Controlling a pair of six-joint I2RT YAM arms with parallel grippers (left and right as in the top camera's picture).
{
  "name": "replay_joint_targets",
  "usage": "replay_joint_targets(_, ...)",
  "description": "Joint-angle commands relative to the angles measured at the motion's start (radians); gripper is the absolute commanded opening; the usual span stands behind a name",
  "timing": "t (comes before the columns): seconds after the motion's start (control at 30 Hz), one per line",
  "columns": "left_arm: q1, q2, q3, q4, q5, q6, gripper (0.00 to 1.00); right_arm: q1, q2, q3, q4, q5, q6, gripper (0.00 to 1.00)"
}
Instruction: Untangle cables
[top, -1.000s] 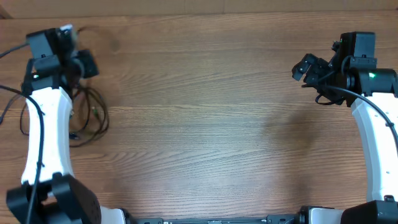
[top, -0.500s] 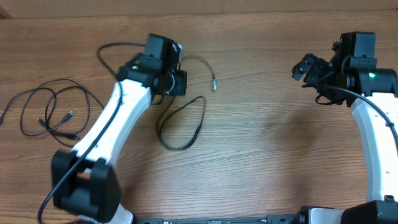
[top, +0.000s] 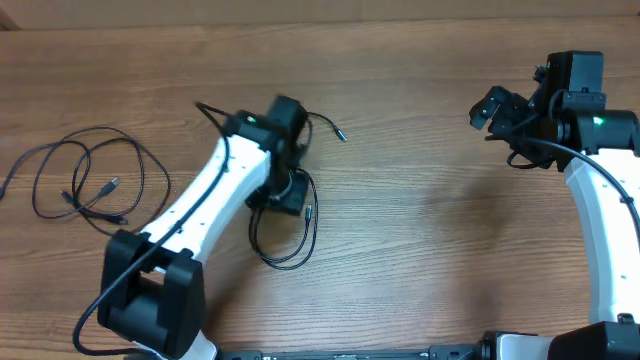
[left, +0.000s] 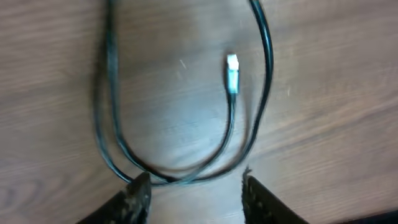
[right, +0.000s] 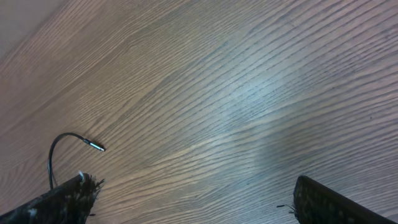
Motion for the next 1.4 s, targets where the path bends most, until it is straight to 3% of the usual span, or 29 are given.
replay_joint_targets(0.0,-0.053,-0.017,-0.089,0.0,0.016,0.001,0.49,-0.002,-0.005,-0.001,0.002,0.0,0.003,1.0)
replay_joint_targets(0.07,-0.056,-0.017,-0.135,-0.011,-0.055,-0.008,0.5,-0.002,-0.005,-0.001,0.002,0.0,0.003,1.0)
replay_joint_targets(0.17,-0.039,-0.017,-0.215,-0.058,-0.232,-0.124,0.5,-0.002,-0.005,-0.001,0.002,0.0,0.003,1.0)
replay_joint_targets(0.23,-0.022,-0.017,-0.261,-0.045,-0.253,-0.249,0.8,-0.002,-0.005,-0.001,0.002,0.0,0.003,1.0)
replay_joint_targets(0.27,-0.001,-0.017,-0.291,-0.016,-0.259,-0.319,0.76,-0.002,-0.005,-0.001,0.002,0.0,0.003,1.0)
replay_joint_targets(0.37,0.069,-0.017,-0.345,0.087,-0.206,-0.341,0.51,-0.002,-0.005,-0.001,0.002,0.0,0.003,1.0)
replay_joint_targets(0.43,0.129,-0.017,-0.373,0.158,-0.123,-0.309,0.05,-0.002,-0.005,-0.001,0.002,0.0,0.003,1.0)
replay_joint_targets(0.53,0.159,-0.018,-0.312,0.15,0.013,-0.107,0.04,-0.002,-0.005,-0.001,0.002,0.0,0.003,1.0)
replay_joint_targets(0.6,0.188,-0.018,-0.18,0.056,0.14,0.019,0.04,-0.002,-0.005,-0.001,0.002,0.0,0.003,1.0)
replay_joint_targets(0.7,0.24,-0.018,0.032,-0.042,0.339,0.165,0.04,-0.002,-0.005,-0.001,0.002,0.0,0.003,1.0)
replay_joint_targets(0.73,0.261,-0.018,0.129,-0.106,0.367,0.209,0.05,-0.002,-0.005,-0.001,0.002,0.0,0.003,1.0)
replay_joint_targets(0.77,0.266,-0.018,0.146,-0.128,0.338,0.18,0.09,-0.002,-0.005,-0.001,0.002,0.0,0.003,1.0)
replay_joint_targets(0.83,0.27,-0.018,0.132,-0.158,0.106,-0.014,0.38,-0.002,-0.005,-0.001,0.002,0.0,0.003,1.0)
replay_joint_targets(0.87,0.267,-0.018,0.059,-0.143,0.018,-0.069,0.66,-0.002,-0.005,-0.001,0.002,0.0,0.003,1.0)
replay_joint_targets(1.1,0.267,-0.017,-0.212,0.013,-0.039,-0.111,0.56,-0.002,-0.005,-0.001,0.002,0.0,0.003,1.0)
replay_joint_targets(1.17,0.267,-0.017,-0.31,0.146,-0.034,-0.167,0.44,-0.002,-0.005,-0.001,0.002,0.0,0.003,1.0)
replay_joint_targets(1.37,0.266,-0.017,-0.439,0.344,-0.026,-0.22,0.28,-0.002,-0.005,-0.001,0.002,0.0,0.003,1.0)
